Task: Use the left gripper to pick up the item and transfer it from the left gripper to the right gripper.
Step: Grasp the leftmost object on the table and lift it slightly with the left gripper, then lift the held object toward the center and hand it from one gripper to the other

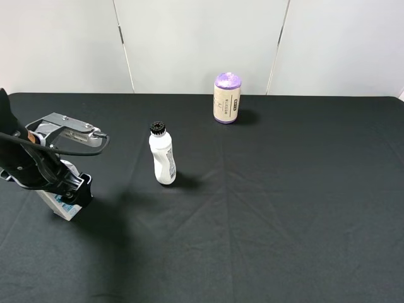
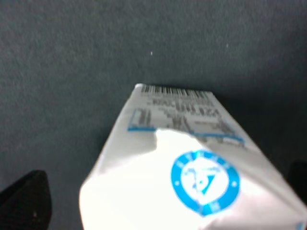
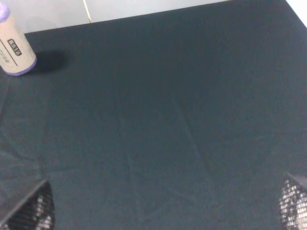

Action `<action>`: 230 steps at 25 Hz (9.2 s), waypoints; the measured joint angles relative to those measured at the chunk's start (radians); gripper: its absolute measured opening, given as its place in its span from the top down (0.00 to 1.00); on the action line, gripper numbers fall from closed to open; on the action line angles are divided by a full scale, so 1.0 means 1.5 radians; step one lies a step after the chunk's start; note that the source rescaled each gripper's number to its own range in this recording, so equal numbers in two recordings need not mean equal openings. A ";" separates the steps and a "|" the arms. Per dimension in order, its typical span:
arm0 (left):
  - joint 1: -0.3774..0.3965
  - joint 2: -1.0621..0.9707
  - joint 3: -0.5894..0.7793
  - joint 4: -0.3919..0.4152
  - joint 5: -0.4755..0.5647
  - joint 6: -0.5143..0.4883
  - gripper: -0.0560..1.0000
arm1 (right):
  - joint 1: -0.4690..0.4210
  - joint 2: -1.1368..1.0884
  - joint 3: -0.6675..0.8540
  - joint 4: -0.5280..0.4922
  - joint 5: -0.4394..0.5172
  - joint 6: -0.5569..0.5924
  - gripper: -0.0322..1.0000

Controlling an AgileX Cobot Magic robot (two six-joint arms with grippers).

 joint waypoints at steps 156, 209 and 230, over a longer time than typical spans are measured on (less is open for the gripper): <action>-0.163 -0.040 -0.348 -0.627 0.248 0.275 0.95 | 0.000 0.000 0.000 0.002 0.000 0.000 0.00; -0.163 -0.040 -0.348 -0.704 0.228 0.344 0.95 | 0.605 0.724 -0.326 0.037 -0.297 -0.333 0.00; -0.163 -0.040 -0.348 -0.811 0.246 0.393 0.95 | 0.605 0.780 -0.326 -0.013 -0.368 -0.326 0.00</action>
